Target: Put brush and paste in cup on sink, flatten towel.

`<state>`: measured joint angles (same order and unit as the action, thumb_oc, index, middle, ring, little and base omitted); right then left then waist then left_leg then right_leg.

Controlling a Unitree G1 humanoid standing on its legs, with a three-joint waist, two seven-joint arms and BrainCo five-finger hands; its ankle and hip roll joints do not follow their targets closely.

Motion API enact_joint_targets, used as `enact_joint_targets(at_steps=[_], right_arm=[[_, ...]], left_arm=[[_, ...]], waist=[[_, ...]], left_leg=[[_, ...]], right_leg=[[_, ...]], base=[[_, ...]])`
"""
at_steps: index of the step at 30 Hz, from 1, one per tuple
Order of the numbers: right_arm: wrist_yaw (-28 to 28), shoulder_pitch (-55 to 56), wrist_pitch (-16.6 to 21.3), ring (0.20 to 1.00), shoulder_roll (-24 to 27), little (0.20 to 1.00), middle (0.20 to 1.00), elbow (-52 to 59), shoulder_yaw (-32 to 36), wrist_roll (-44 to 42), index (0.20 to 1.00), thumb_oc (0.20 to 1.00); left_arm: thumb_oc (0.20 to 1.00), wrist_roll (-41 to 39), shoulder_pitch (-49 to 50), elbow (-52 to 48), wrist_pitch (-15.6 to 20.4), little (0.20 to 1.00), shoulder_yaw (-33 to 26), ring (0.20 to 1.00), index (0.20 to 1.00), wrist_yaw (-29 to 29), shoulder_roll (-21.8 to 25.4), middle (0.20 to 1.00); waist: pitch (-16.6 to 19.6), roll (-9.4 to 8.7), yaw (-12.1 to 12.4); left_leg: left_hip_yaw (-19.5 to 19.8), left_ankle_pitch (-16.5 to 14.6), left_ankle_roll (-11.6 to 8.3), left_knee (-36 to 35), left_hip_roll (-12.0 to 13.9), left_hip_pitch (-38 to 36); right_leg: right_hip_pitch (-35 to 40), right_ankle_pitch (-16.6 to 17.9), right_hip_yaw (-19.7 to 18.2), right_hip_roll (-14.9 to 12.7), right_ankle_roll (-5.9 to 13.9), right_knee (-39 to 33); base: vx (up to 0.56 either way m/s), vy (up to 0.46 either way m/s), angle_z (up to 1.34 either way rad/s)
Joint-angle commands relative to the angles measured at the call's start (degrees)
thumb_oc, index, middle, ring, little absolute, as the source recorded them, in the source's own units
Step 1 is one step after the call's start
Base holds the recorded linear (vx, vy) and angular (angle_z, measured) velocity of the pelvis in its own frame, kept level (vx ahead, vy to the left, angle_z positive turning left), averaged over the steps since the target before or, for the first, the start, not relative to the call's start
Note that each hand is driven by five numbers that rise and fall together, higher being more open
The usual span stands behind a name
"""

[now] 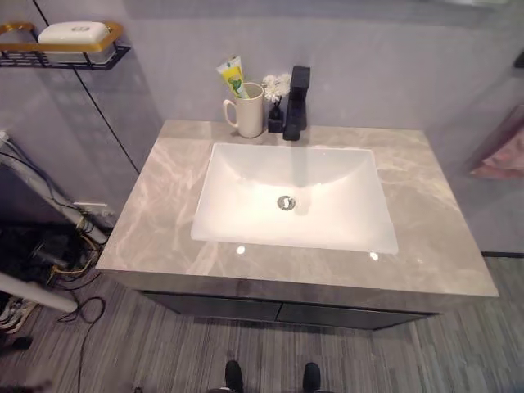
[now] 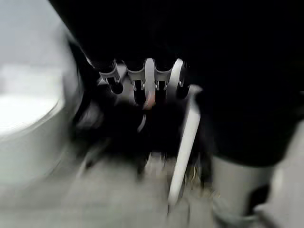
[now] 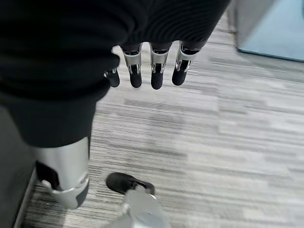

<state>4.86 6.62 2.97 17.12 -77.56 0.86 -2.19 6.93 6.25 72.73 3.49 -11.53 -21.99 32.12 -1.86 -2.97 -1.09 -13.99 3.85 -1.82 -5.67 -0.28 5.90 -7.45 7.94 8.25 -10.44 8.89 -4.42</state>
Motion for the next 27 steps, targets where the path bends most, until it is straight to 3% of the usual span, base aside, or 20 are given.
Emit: enact_joint_targets(at_steps=[1, 2, 3, 6, 8, 9, 10, 11, 13, 15, 16, 18, 19, 20, 21, 22, 24, 27], right_arm=[[0.15, -4.04, -0.92, 1.000, 0.60, 1.000, 1.000, 1.57, -3.42, -3.78, 1.000, 1.000], [0.14, -4.05, -0.94, 1.000, 0.71, 1.000, 1.000, 1.59, -3.35, -3.79, 1.000, 1.000], [-0.48, -4.45, -1.12, 1.000, 0.32, 1.000, 1.000, 2.63, -5.17, -3.00, 1.000, 1.000], [-1.16, -3.81, -1.36, 1.000, 0.92, 1.000, 1.000, 3.03, -7.38, -0.24, 1.000, 1.000], [-0.61, -5.31, -1.58, 1.000, 2.02, 1.000, 1.000, 3.51, -8.06, -0.26, 1.000, 1.000], [-0.63, -5.25, -1.61, 1.000, 2.14, 1.000, 1.000, 3.53, -7.98, -0.27, 1.000, 1.000], [-1.19, -6.95, -2.05, 1.000, 2.93, 1.000, 1.000, 3.13, -8.23, 1.25, 1.000, 1.000], [-0.96, -7.65, -2.01, 1.000, 3.05, 1.000, 1.000, 3.00, -8.39, 1.83, 1.000, 1.000], [0.18, -7.88, -1.93, 1.000, 3.33, 1.000, 1.000, 2.80, -9.31, 3.06, 1.000, 1.000], [0.01, -7.06, -1.98, 1.000, 3.95, 1.000, 1.000, 4.09, -10.82, 5.11, 1.000, 1.000], [-0.05, -5.60, -1.60, 1.000, 4.41, 1.000, 1.000, 5.18, -11.19, 5.08, 1.000, 1.000], [-0.30, -5.20, -1.37, 1.000, 5.30, 1.000, 1.000, 6.62, -11.11, 3.56, 1.000, 1.000], [-0.03, -5.08, -1.13, 1.000, 5.96, 1.000, 1.000, 7.62, -11.48, 3.48, 1.000, 1.000], [-0.03, -5.06, -1.19, 1.000, 6.00, 1.000, 1.000, 7.75, -11.37, 3.47, 1.000, 1.000], [0.19, -4.94, -0.69, 1.000, 6.76, 1.000, 1.000, 9.71, -11.31, 2.75, 1.000, 1.000], [0.46, -5.66, -0.09, 1.000, 7.72, 1.000, 1.000, 13.33, -12.34, 2.46, 1.000, 1.000], [1.05, -6.71, 0.52, 1.000, 8.54, 1.000, 1.000, 17.97, -13.59, 2.16, 1.000, 1.000], [1.13, -5.86, 1.04, 1.000, 9.19, 1.000, 1.000, 20.46, -13.32, 1.53, 1.000, 1.000]], left_arm=[[1.000, -3.29, -6.04, 7.42, -2.23, 1.000, 2.12, 1.000, 1.000, 7.34, -4.79, 1.000], [1.000, -3.32, -6.21, 7.62, -2.13, 1.000, 2.22, 1.000, 1.000, 7.35, -4.86, 1.000], [1.000, 0.35, -5.40, 13.79, -4.53, 1.000, 5.57, 1.000, 1.000, 13.51, -9.64, 1.000], [1.000, 6.80, -5.68, 10.44, -3.53, 1.000, 14.66, 1.000, 1.000, 15.49, -13.87, 1.000], [1.000, 8.24, -7.15, 6.80, -2.28, 1.000, 22.29, 1.000, 1.000, 18.80, -17.04, 1.000], [1.000, 8.18, -7.14, 6.76, -2.29, 1.000, 22.41, 1.000, 1.000, 18.93, -17.10, 1.000], [1.000, 9.41, -7.48, 6.05, -2.07, 1.000, 24.84, 1.000, 1.000, 20.13, -18.92, 1.000], [1.000, 9.76, -7.66, 5.38, -2.38, 1.000, 25.05, 1.000, 1.000, 19.03, -19.29, 1.000], [1.000, 9.51, -9.69, 2.92, -2.56, 1.000, 26.18, 1.000, 1.000, 16.30, -18.98, 1.000], [1.000, 11.53, -11.04, 1.08, -2.03, 1.000, 29.02, 1.000, 1.000, 16.38, -18.74, 1.000], [1.000, 13.34, -12.21, 0.08, -1.93, 1.000, 30.05, 1.000, 1.000, 15.27, -17.39, 1.000], [1.000, 14.30, -13.96, -0.89, -2.46, 1.000, 32.49, 1.000, 1.000, 14.17, -19.04, 1.000], [1.000, 14.12, -15.14, -0.89, -2.47, 1.000, 33.03, 1.000, 1.000, 14.15, -19.20, 1.000], [1.000, 14.08, -15.30, -0.79, -2.46, 1.000, 33.09, 1.000, 1.000, 14.15, -19.25, 1.000], [1.000, 13.79, -16.29, -1.00, -2.16, 1.000, 33.17, 1.000, 1.000, 13.26, -19.11, 1.000], [1.000, 12.56, -17.12, -1.38, -1.84, 1.000, 33.24, 1.000, 1.000, 12.41, -19.20, 1.000], [1.000, 10.06, -16.87, -1.95, -0.99, 1.000, 31.99, 1.000, 1.000, 10.57, -18.69, 1.000], [1.000, 5.96, -16.67, -3.30, 0.12, 1.000, 30.68, 1.000, 1.000, 10.84, -19.19, 1.000]], waist=[[-5.01, 4.08, -1.06], [-5.20, 4.22, -1.08], [-5.38, 4.41, -2.42], [-4.66, 4.21, -3.21], [-3.82, 4.22, -3.21], [-3.87, 4.31, -2.94], [-2.70, 4.22, -2.65], [-2.20, 3.88, -2.02], [-1.84, 3.27, -1.17], [-1.96, 2.87, -1.22], [-2.01, 2.62, -1.94], [-3.19, 2.21, -2.30], [-3.56, 1.83, -1.84], [-3.59, 1.92, -1.86], [-4.17, 1.55, -1.56], [-5.32, 0.84, -0.93], [-6.58, 0.14, 0.10], [-6.51, -0.32, 0.94]], left_leg=[[-5.95, -2.28, -2.46, 0.67, 3.29, -0.86], [-5.87, -2.38, -2.51, 0.67, 3.34, -1.05], [-8.77, -1.35, -1.78, 0.67, 4.03, -1.86], [-12.96, -1.24, -0.77, 0.67, 4.68, -2.76], [-17.29, -0.65, -0.40, 0.67, 5.12, -2.65], [-17.49, -0.74, -0.42, 0.67, 5.12, -2.82], [-24.94, -0.82, 0.14, 0.67, 6.47, -4.12], [-28.27, -0.76, 0.03, 0.69, 7.08, -4.79], [-33.13, 1.22, -1.17, 1.20, 9.20, -5.68], [-34.87, 2.19, -2.21, 2.31, 10.74, -6.11], [-33.56, 2.43, -2.87, 4.47, 12.27, -5.41], [-29.52, 5.60, -5.29, 7.71, 15.03, -2.91], [-26.57, 5.98, -5.69, 9.13, 15.41, -1.59], [-26.35, 5.91, -5.83, 9.56, 15.70, -1.30], [-21.94, 5.60, -6.16, 11.08, 15.62, 0.02], [-11.44, 3.14, -5.28, 14.69, 13.10, 1.96], [-1.16, 1.30, -2.68, 18.70, 9.05, 4.28], [0.43, 0.20, -1.20, 20.15, 6.47, 6.80]], right_leg=[[-2.94, 2.01, 13.74, -8.09, 3.74, 8.22], [-2.85, 1.70, 13.80, -8.11, 3.74, 8.56], [-2.15, -2.87, 12.51, -7.02, 2.05, 14.78], [0.09, -6.40, 9.76, -4.66, 0.63, 16.93], [3.87, -6.40, 13.77, -5.43, 0.89, 15.21], [4.01, -6.26, 13.59, -5.37, 0.95, 14.98], [6.07, -3.72, 20.44, -8.21, 1.92, 13.96], [6.63, -3.09, 23.15, -8.26, 2.23, 12.45], [5.85, -2.86, 24.32, -6.80, 1.77, 9.91], [5.36, -4.18, 24.69, -5.42, 0.91, 8.46], [6.00, -6.10, 21.62, -2.48, 0.05, 6.46], [6.23, -7.46, 18.39, 0.08, -1.34, 5.13], [6.28, -7.65, 17.02, 0.99, -1.91, 4.50], [6.30, -7.67, 17.14, 1.17, -2.05, 4.36], [6.80, -7.96, 16.25, 1.98, -2.20, 3.27], [6.91, -8.22, 11.77, 3.31, -2.72, 2.61], [5.93, -7.87, 5.85, 4.82, -3.87, 3.57], [7.09, -8.41, 2.81, 6.32, -4.59, 3.42]], base=[[-0.08, 0.130, -1.07], [-0.08, 0.188, -1.94], [-0.10, 0.127, -1.70], [-0.12, 0.056, -1.25], [-0.13, 0.006, -1.38], [-0.15, 0.032, -1.43], [-0.12, -0.031, -1.94], [-0.14, -0.118, -3.24], [-0.08, -0.305, -3.88], [-0.05, -0.382, -2.15], [-0.03, -0.354, -0.89], [-0.03, -0.395, -0.09], [-0.02, -0.235, -0.20], [-0.03, -0.200, -0.57], [0.01, -0.243, -0.69], [-0.04, -0.271, -0.49], [0.01, -0.187, -0.70], [0.11, -0.102, -2.03]])
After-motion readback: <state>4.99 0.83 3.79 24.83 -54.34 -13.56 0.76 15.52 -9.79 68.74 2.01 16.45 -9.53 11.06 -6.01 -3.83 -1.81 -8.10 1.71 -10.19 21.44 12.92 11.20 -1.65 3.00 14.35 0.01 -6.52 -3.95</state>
